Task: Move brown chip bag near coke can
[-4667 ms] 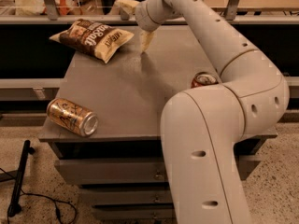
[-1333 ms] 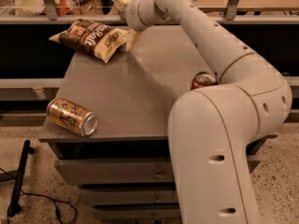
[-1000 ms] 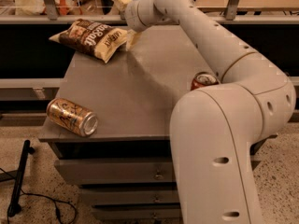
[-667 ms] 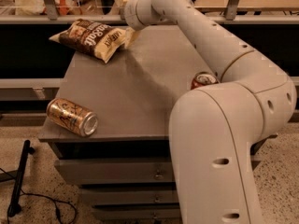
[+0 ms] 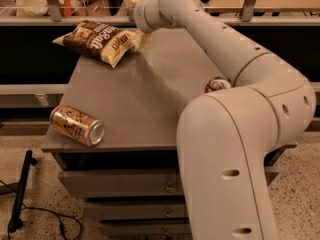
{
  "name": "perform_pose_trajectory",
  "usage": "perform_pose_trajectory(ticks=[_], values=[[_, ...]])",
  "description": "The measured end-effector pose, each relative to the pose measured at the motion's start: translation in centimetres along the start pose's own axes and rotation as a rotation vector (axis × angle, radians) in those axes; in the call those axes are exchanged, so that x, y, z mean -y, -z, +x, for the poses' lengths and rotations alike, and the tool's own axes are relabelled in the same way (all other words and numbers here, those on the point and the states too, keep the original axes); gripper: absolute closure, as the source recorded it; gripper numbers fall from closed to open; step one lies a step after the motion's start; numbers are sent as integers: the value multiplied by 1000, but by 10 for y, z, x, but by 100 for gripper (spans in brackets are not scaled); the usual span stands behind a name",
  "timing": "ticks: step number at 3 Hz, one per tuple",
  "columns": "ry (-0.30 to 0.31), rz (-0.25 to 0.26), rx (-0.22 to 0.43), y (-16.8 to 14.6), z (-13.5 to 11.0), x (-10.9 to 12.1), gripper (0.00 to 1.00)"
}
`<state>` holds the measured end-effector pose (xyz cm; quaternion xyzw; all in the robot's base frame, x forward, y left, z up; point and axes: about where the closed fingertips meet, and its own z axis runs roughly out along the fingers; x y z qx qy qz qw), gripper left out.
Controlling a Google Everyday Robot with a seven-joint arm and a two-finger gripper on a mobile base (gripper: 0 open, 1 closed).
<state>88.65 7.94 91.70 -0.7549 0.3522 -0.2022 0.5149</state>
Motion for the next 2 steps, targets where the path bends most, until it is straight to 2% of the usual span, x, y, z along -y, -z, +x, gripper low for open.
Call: perform_pose_trajectory(ticks=[1,2], values=[[10,10,-17,-5,5,0,17],[17,16,-24,-7,8,0,41]])
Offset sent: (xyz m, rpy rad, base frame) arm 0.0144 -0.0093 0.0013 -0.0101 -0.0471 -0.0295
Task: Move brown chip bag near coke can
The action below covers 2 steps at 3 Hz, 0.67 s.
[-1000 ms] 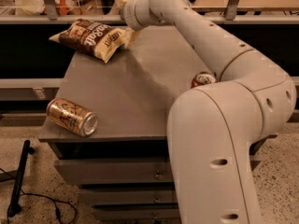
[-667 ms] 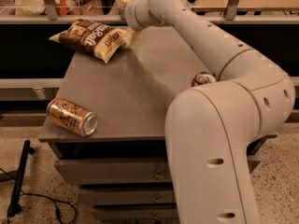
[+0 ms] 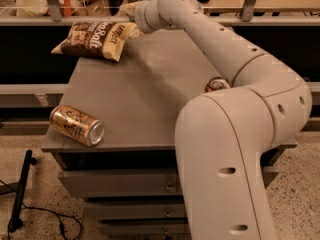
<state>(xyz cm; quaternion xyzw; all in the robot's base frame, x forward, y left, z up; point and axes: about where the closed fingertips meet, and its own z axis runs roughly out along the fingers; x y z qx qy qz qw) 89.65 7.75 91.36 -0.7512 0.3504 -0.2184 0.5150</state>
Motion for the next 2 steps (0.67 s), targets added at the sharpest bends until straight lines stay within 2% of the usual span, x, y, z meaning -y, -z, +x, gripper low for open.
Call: perform_pose_trajectory(ticks=[2], values=[[7,-21,1,1,2,-7,87]])
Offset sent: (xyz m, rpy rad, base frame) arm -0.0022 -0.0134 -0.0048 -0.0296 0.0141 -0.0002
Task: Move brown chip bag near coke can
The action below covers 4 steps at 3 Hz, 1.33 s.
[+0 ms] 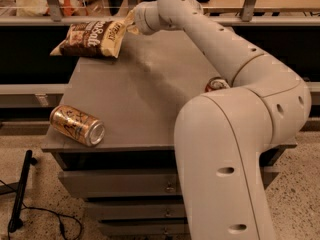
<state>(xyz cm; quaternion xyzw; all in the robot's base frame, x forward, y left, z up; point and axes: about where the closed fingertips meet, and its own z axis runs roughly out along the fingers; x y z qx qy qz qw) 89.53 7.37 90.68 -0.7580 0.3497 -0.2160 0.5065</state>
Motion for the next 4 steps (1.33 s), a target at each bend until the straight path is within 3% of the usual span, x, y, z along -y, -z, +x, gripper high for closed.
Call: perform_pose_trajectory(ticks=[1,3,4], values=[[0,-10,0,1,1,-3,100],[-12,-44,-56,29,27,-11,100],[-19,-77,-95,67,48,-14,100]])
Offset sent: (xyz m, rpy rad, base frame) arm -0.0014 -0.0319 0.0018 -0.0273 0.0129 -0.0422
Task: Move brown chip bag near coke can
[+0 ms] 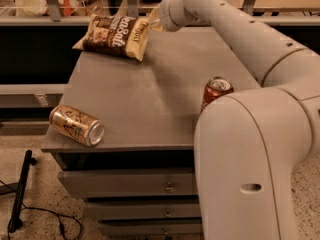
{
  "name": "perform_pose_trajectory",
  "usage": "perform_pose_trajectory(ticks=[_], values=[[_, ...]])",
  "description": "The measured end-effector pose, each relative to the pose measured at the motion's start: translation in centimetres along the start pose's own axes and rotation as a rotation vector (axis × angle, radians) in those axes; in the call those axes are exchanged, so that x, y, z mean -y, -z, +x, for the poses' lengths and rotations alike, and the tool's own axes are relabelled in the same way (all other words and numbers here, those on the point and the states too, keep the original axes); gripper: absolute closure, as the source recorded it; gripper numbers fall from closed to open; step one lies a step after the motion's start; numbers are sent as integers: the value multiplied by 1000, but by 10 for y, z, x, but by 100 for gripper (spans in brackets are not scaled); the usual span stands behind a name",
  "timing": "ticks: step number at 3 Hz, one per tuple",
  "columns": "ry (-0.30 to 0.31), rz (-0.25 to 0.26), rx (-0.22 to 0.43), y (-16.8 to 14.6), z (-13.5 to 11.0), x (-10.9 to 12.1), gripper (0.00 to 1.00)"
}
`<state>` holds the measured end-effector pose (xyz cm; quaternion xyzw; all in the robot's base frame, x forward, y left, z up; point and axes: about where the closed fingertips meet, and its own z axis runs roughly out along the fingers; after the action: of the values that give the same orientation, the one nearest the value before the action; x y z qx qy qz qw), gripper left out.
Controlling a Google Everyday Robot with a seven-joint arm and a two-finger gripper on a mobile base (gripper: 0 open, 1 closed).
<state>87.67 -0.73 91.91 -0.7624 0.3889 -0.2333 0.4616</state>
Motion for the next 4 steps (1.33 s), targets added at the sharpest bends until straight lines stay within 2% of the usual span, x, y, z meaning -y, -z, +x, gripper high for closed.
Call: perform_pose_trajectory(ticks=[1,3,4], values=[[-10,-60,-43,54,20,-11,100],[-35,-145,-63,149,13,-14,100],[-43,-204,-92,195,7,-21,100]])
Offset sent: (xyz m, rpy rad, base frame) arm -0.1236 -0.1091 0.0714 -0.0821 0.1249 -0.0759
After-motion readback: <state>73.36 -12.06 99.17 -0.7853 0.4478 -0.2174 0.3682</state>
